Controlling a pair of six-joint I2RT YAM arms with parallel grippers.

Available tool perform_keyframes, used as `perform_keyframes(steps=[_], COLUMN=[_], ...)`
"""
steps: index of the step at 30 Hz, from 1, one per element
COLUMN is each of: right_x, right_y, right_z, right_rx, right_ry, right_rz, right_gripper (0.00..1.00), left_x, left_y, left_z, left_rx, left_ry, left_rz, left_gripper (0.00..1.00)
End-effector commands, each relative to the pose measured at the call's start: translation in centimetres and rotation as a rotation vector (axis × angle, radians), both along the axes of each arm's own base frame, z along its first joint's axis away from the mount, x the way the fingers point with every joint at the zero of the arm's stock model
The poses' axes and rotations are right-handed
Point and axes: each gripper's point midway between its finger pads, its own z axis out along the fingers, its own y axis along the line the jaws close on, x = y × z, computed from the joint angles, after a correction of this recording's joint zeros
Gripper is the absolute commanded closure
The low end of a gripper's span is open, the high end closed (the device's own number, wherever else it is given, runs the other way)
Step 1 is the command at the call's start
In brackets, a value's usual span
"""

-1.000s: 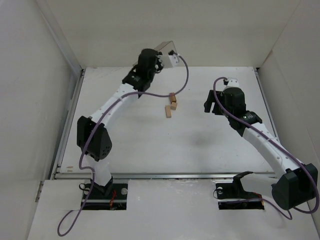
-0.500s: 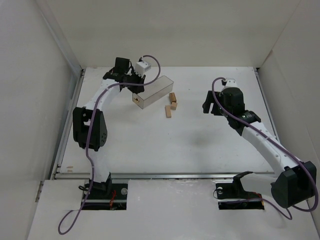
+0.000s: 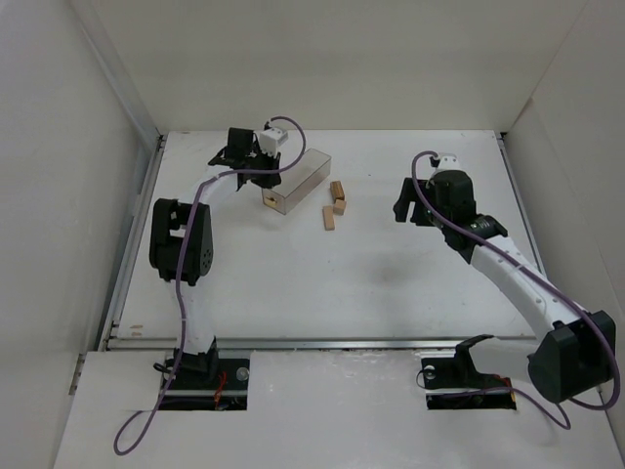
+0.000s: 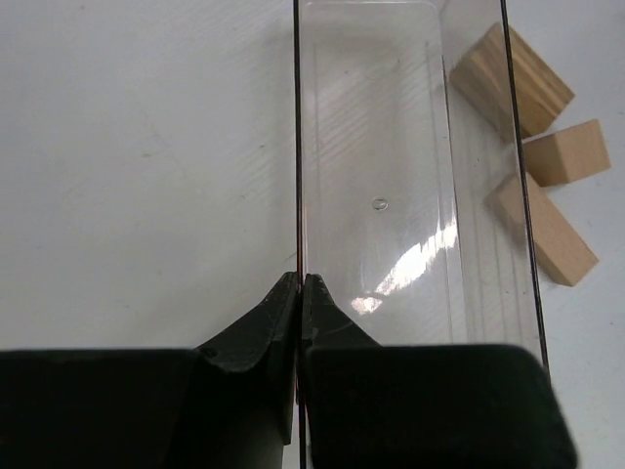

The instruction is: Build the wood block tower

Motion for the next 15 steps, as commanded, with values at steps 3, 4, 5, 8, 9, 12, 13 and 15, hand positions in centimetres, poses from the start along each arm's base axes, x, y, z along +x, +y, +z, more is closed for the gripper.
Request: perform_keyframes(steps=[3, 4, 5, 8, 9, 12, 13, 15], right_x=[1.3, 1.3, 1.5, 1.9, 2.0, 2.5, 2.8, 3.4], right_y=[0.8, 0.8, 0.9, 1.2, 1.2, 2.0, 2.2, 2.5], right_z=[2.0, 1.3, 1.7, 1.7, 1.3, 1.1, 1.4, 1.3], right_rx=[0.017, 0.009, 0.012, 0.015, 0.011, 0.013, 0.019, 0.014], right_ry=[-0.043, -0.022, -0.03, -0.024, -0.013, -0.002, -0.005, 0.008], right_rz=[0.016, 0.016, 0.016, 0.024, 0.024, 0.041, 0.049, 0.048], right_gripper=[0.17, 0.17, 0.17, 0.17, 0.17, 0.17, 0.15, 0.08], left_x=[3.4, 4.4, 4.8, 5.2, 5.7, 6.0, 6.0, 6.8], left_y=[1.0, 1.7, 2.2, 3.3, 3.6, 3.7, 3.7, 3.6], left_z=[2.3, 1.7, 1.2, 0.2, 0.4, -0.6, -0.6, -1.2], left_rx=[0.021, 0.065, 0.09, 0.141, 0.152, 0.146, 0.146, 0.148], left_ry=[-0.11, -0.113, -0.108, -0.097, -0.117, -0.13, -0.13, -0.122], left_rz=[0.069, 0.099, 0.112, 0.165, 0.185, 0.2, 0.2, 0.199], left_gripper=[1.0, 1.0, 1.0, 1.0, 1.0, 1.0, 1.0, 1.0])
